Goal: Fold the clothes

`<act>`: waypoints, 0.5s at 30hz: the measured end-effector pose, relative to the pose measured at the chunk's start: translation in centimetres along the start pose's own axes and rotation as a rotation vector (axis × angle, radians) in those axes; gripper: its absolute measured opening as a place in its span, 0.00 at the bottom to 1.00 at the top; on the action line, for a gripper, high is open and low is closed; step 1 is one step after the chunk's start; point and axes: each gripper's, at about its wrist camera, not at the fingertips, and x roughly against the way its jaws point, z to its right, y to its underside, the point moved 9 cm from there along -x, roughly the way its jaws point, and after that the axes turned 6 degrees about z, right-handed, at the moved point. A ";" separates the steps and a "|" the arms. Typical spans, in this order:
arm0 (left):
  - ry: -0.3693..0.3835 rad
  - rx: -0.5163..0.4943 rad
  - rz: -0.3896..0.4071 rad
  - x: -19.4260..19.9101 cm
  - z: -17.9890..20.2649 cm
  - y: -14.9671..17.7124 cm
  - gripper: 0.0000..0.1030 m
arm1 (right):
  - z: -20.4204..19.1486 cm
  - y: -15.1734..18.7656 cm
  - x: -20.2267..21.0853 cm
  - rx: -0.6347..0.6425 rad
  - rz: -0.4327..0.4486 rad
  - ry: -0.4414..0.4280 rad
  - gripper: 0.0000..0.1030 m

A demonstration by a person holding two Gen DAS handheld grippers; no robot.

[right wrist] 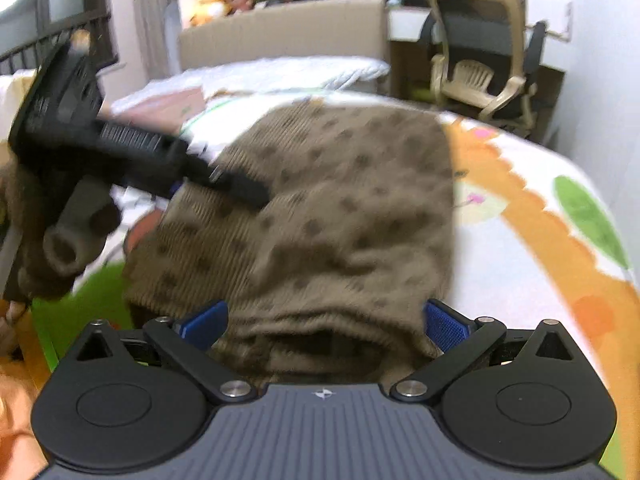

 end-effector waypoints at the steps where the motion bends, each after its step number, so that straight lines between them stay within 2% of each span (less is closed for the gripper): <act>1: 0.002 0.001 0.000 0.3 -0.1 0.0 0.75 | 0.3 -0.5 0.3 -0.017 0.019 0.008 1.00; 7: -0.016 -0.031 0.021 1.4 0.0 -1.0 0.76 | 1.2 -2.3 -0.1 -0.029 0.062 0.067 1.00; 12: -0.051 -0.083 0.112 3.1 0.5 -3.7 0.81 | 1.2 -2.3 -2.1 -0.022 0.039 0.059 1.00; 15: -0.038 -0.111 0.168 4.1 1.4 -5.6 0.81 | 1.5 -1.9 -3.6 -0.024 0.022 0.050 1.00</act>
